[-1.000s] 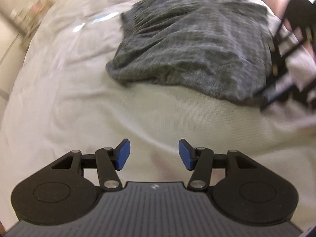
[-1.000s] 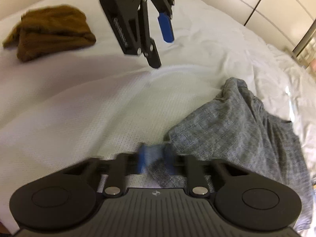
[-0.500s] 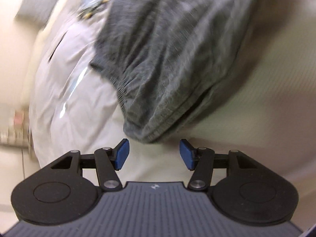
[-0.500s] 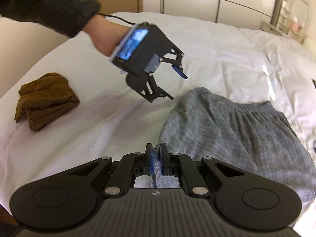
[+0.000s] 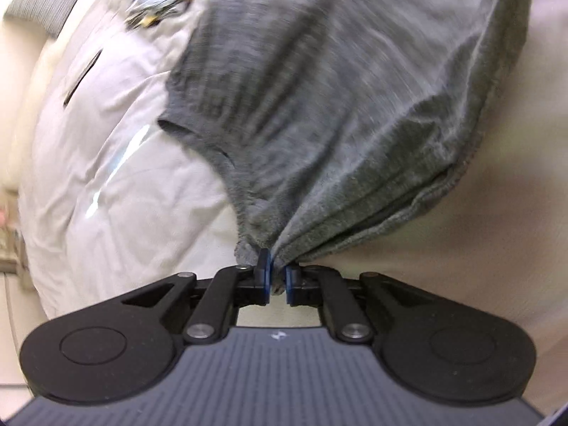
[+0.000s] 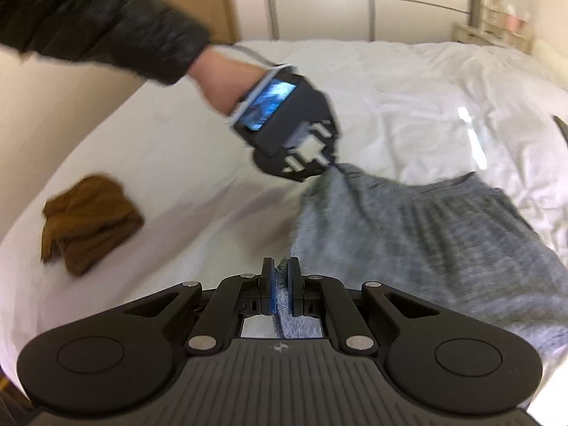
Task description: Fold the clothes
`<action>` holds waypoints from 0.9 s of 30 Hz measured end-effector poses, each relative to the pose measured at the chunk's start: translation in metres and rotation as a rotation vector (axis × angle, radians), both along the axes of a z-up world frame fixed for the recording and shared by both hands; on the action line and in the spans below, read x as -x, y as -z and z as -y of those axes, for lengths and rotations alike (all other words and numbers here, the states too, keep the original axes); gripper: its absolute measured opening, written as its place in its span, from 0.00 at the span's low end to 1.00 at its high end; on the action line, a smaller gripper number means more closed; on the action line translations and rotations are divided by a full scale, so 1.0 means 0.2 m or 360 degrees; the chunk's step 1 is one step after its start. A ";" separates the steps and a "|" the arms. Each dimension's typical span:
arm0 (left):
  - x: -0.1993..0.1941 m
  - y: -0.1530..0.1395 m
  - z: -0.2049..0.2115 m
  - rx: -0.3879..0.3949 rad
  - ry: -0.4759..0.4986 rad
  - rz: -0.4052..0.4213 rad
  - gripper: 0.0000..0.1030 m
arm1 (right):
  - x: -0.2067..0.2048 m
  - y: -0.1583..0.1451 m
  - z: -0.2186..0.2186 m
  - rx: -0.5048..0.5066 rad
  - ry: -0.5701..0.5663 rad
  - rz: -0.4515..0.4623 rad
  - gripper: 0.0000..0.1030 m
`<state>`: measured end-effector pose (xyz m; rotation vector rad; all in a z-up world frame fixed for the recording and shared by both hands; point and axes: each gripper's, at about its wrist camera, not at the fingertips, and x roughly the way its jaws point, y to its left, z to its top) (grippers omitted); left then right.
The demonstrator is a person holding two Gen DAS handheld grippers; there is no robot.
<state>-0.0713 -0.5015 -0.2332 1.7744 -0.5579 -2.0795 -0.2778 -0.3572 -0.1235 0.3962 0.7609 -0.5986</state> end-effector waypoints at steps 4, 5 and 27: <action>0.15 -0.18 0.12 -0.0060 -0.0095 -0.0032 0.05 | 0.14 -0.08 0.11 -0.0025 0.0130 0.0050 0.05; 0.21 -0.23 0.15 -0.0063 -0.0117 -0.0033 0.05 | 0.21 -0.11 0.17 -0.0033 0.0191 0.0059 0.05; 1.23 -0.04 1.11 -0.0538 -0.0343 0.0055 0.05 | 1.33 0.29 1.39 -0.0329 0.0746 -0.0047 0.04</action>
